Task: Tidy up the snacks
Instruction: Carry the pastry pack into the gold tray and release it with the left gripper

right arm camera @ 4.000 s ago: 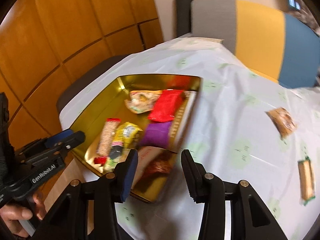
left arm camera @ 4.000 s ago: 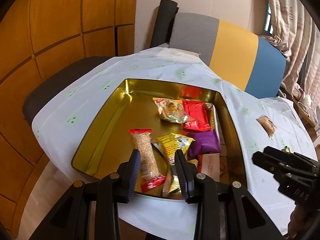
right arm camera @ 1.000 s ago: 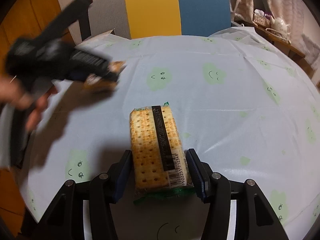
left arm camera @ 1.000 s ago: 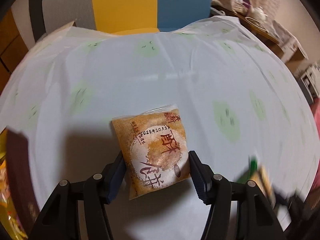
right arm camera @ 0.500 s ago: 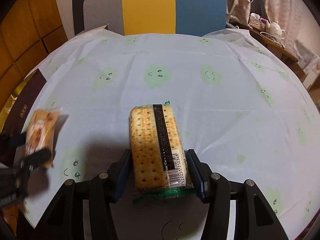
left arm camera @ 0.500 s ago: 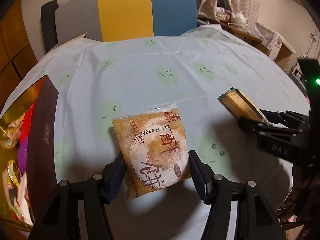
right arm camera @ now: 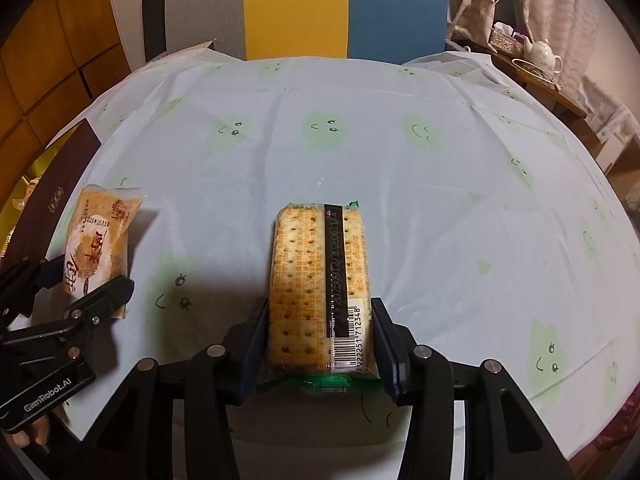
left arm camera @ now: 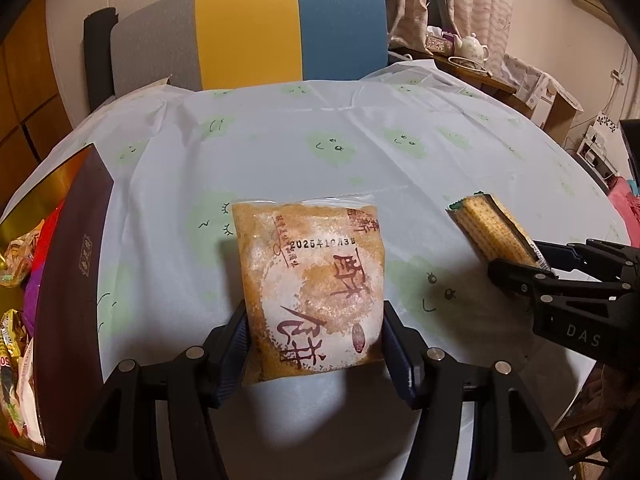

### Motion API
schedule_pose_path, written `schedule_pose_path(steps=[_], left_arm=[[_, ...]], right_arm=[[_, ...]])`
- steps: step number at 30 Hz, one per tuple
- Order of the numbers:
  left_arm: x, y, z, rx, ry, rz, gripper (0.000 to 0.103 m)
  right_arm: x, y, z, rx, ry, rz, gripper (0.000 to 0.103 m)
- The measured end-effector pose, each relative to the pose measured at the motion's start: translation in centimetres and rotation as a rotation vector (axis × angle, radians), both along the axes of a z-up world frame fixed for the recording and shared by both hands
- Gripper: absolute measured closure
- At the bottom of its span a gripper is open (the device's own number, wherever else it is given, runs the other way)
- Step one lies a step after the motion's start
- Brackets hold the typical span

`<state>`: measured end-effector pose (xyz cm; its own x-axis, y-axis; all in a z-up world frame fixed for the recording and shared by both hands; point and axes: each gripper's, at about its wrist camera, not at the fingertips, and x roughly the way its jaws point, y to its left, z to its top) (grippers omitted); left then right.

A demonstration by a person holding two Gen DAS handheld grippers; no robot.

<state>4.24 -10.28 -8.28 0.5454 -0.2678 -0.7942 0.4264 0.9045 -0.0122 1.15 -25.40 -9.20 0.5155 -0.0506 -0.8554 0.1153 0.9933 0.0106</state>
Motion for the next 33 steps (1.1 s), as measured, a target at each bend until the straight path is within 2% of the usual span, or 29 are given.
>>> schedule_pose_path(steps=[18, 33], left_arm=[[-0.2, 0.5, 0.9, -0.012, 0.02, 0.009, 0.049], [-2.6, 1.9, 8.1, -0.066, -0.096, 0.007, 0.049]], right_arm=[[-0.7, 0.5, -0.3, -0.035, -0.029, 0.005, 0.054], [-1.3, 0.4, -0.4, -0.023, -0.058, 0.002, 0.054]])
